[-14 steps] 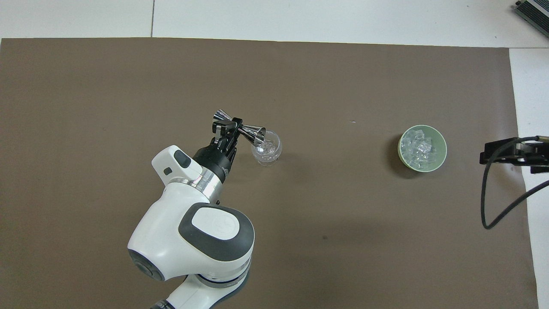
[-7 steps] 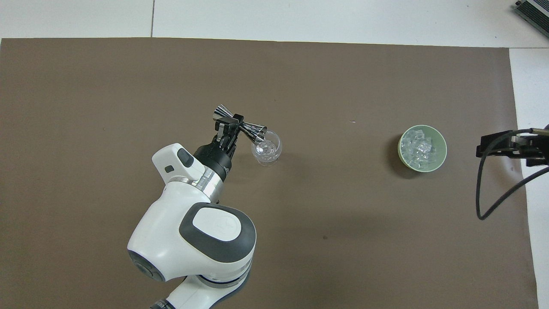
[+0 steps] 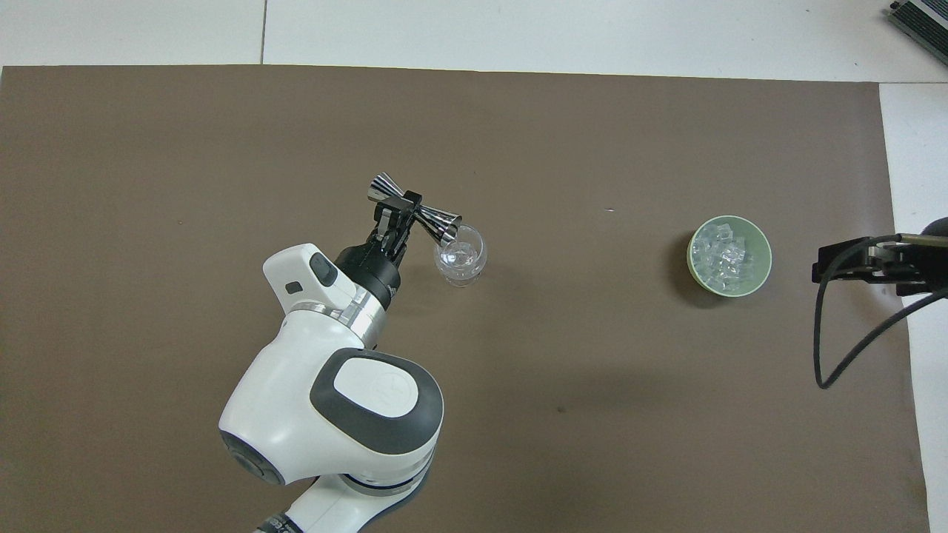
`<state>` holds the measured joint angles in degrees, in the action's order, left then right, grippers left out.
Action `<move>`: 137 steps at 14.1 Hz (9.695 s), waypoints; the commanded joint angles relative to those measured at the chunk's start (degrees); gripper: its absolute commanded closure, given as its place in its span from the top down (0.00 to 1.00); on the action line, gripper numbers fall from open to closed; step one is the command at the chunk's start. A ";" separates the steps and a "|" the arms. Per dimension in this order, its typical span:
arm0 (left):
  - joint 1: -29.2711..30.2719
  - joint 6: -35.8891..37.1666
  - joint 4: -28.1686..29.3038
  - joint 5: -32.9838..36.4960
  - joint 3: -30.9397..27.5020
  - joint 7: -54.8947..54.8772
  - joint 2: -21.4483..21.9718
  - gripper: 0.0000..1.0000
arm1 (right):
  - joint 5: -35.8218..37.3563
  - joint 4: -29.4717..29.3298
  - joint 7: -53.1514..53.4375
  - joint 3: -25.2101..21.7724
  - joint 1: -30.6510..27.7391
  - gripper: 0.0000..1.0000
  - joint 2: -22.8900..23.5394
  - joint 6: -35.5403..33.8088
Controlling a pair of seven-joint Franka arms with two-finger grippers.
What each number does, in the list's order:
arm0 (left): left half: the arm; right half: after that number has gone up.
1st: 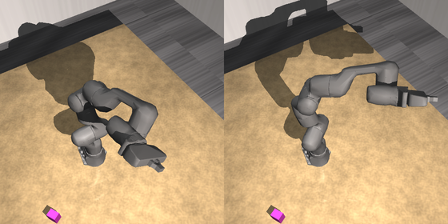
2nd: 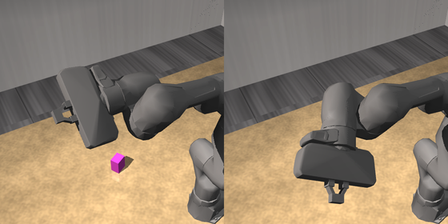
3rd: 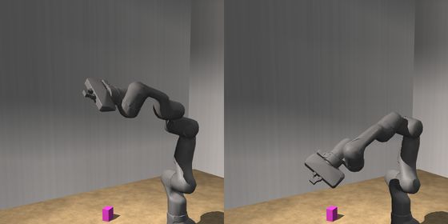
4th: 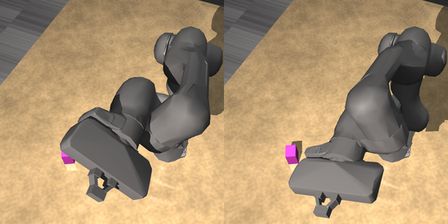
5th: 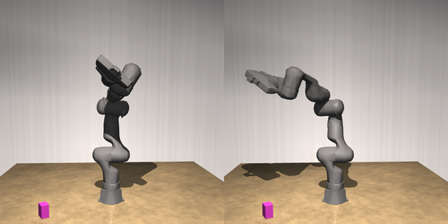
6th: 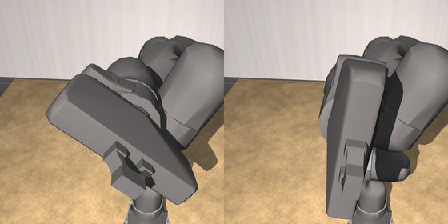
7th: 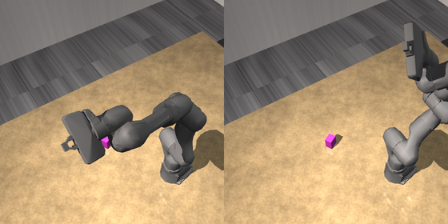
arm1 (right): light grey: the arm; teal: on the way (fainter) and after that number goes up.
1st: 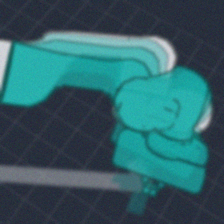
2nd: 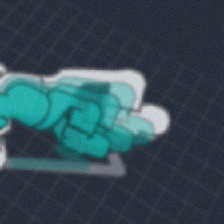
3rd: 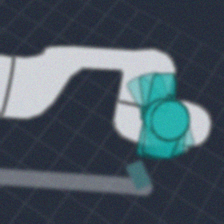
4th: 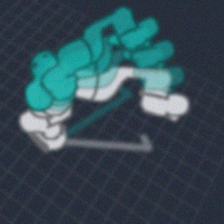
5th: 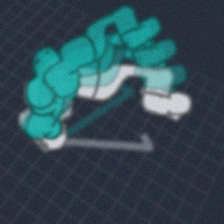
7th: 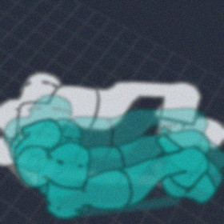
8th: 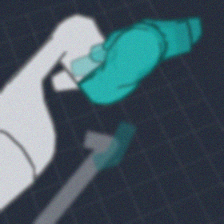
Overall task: Pour wine and add ice with both arms
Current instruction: 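Tilt the jigger with the left gripper to pour into the glass, then carry the jigger with the left gripper back to its start spot, then reach the right gripper to the green ice cup and grasp its rim, then lift the green cup with the right gripper and carry it over the glass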
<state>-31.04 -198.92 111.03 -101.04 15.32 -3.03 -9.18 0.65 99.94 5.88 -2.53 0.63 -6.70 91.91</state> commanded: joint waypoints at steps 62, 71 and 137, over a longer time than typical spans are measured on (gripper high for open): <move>41.23 67.35 26.79 -14.01 -25.95 31.77 4.71 0.00 | -0.12 10.45 -29.77 -0.02 -1.50 1.00 8.44 26.21; 43.42 71.66 22.04 -14.27 -25.78 32.74 -2.76 0.00 | -0.38 14.75 -31.63 -0.11 -1.42 0.97 16.80 36.49; 42.99 70.08 20.54 -14.71 -25.95 41.70 -0.14 1.00 | -8.55 4.21 32.25 28.44 -0.45 0.00 8.36 33.05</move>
<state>11.80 -127.49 130.85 -116.08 -10.80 37.08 -11.08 -6.07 104.83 35.65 23.57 0.54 0.05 122.28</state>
